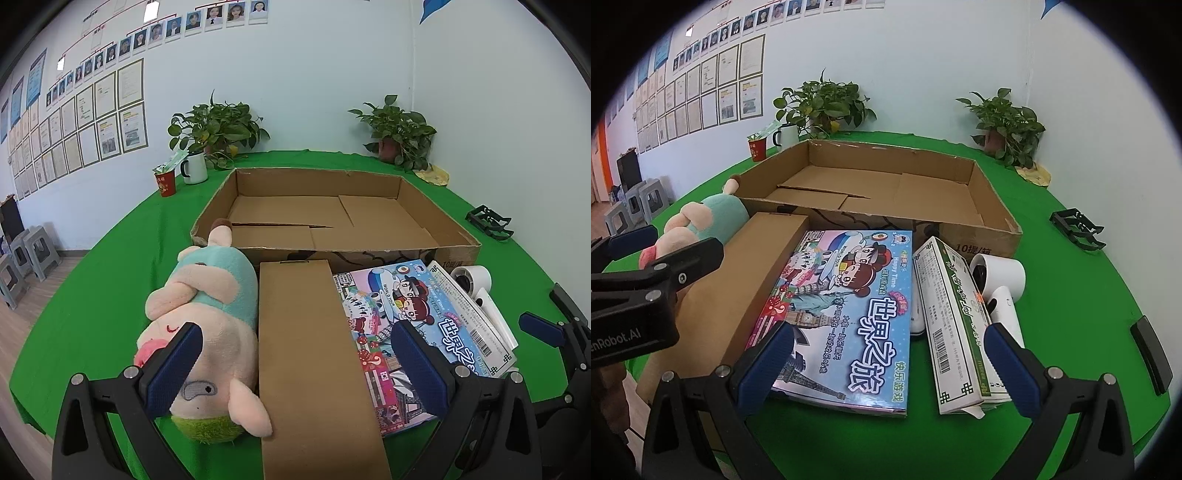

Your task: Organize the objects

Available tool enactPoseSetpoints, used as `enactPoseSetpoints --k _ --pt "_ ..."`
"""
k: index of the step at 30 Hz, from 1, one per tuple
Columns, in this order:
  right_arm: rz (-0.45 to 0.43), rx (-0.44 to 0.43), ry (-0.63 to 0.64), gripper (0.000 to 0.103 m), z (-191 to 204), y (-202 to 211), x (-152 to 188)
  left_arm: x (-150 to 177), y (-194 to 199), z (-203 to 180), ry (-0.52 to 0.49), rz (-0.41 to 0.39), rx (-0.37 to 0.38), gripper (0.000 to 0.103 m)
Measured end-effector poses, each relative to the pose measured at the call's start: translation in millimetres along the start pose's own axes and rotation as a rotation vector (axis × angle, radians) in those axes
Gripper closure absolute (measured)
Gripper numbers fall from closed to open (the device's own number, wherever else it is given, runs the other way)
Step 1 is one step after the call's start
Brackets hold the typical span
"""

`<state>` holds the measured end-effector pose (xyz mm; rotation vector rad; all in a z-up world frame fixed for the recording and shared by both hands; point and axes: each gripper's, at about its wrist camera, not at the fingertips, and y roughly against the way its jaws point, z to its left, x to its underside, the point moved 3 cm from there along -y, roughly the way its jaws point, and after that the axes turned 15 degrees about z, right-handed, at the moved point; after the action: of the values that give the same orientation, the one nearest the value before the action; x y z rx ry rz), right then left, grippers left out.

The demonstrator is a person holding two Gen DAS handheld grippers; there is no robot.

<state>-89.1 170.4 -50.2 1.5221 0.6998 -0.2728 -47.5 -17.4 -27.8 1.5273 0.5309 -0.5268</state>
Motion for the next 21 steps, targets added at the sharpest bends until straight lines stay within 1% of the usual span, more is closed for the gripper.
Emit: enactPoseSetpoints --k 5,9,11,13,15,17,19,21 --pt "0.012 -0.02 0.014 0.001 5.2 -4.6 -2.4 -1.2 -0.1 3.6 0.002 0.002 -0.001 0.0" --pt "0.028 -0.024 0.018 0.001 4.7 -9.5 -3.3 -3.2 -0.7 10.3 -0.001 0.005 0.014 0.0" --pt "0.013 -0.029 0.024 0.001 4.1 -7.7 -4.1 -5.5 0.8 16.1 -0.008 0.003 0.019 0.0" --pt "-0.022 -0.048 0.026 0.001 2.3 -0.9 -5.5 -9.5 3.6 25.7 -0.015 -0.005 0.018 0.0" --pt "-0.054 -0.097 0.035 0.001 1.3 7.0 -8.9 -14.5 5.6 39.5 -0.015 -0.014 0.003 0.0" --pt "-0.065 -0.146 0.044 0.001 1.8 11.4 -15.0 -18.7 4.7 58.4 0.008 -0.01 -0.018 0.0" --pt "-0.06 -0.212 0.037 0.001 2.0 13.1 -22.2 -19.7 -0.7 79.2 0.047 0.022 -0.017 0.0" --pt "-0.037 -0.284 0.039 0.001 5.6 11.6 -29.5 -17.0 -10.1 96.5 0.087 0.056 -0.006 0.0"
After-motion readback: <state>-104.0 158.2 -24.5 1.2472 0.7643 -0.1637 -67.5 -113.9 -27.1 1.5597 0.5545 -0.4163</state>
